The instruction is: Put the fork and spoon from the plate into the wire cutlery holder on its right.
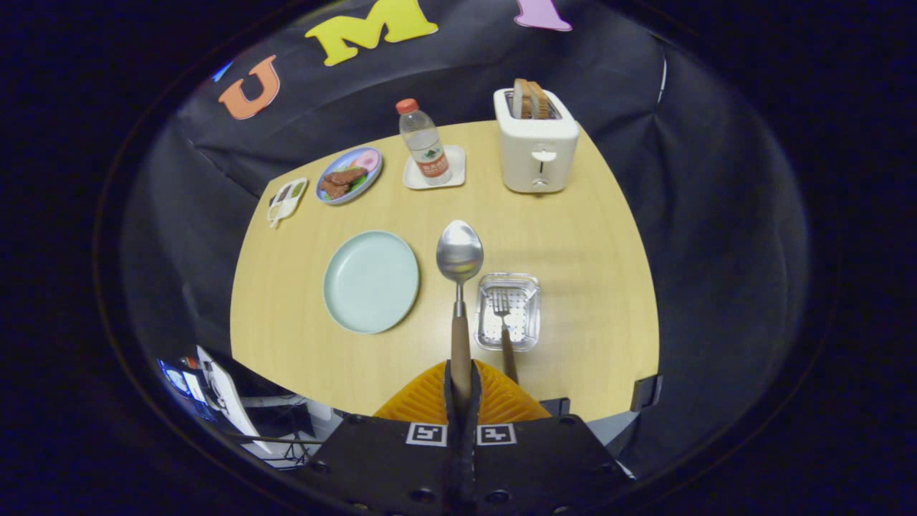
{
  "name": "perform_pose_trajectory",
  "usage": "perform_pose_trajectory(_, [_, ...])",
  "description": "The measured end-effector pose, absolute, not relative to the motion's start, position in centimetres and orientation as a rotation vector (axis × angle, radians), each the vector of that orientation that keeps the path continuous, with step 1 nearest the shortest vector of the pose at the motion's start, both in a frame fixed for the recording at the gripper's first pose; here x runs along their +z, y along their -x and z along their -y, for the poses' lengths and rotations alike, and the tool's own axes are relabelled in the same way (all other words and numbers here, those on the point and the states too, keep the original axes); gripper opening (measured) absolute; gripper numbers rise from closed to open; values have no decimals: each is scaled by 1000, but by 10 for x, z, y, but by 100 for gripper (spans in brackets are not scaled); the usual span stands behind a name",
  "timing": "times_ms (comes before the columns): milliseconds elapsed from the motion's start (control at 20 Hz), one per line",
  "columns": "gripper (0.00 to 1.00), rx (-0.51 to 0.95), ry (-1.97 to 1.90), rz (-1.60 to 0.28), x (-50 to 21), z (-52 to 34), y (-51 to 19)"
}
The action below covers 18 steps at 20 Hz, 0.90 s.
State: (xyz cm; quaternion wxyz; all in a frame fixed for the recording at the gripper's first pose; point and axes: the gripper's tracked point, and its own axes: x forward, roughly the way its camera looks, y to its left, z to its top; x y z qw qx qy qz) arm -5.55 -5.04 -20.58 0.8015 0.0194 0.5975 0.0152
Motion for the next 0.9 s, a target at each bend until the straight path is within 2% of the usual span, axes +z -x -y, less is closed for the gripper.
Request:
perform_pose_trajectory(400, [1,27,-77,-1399,-213,87,76])
perform_pose_trajectory(900, [2,21,-195,-1505,-225,84,79])
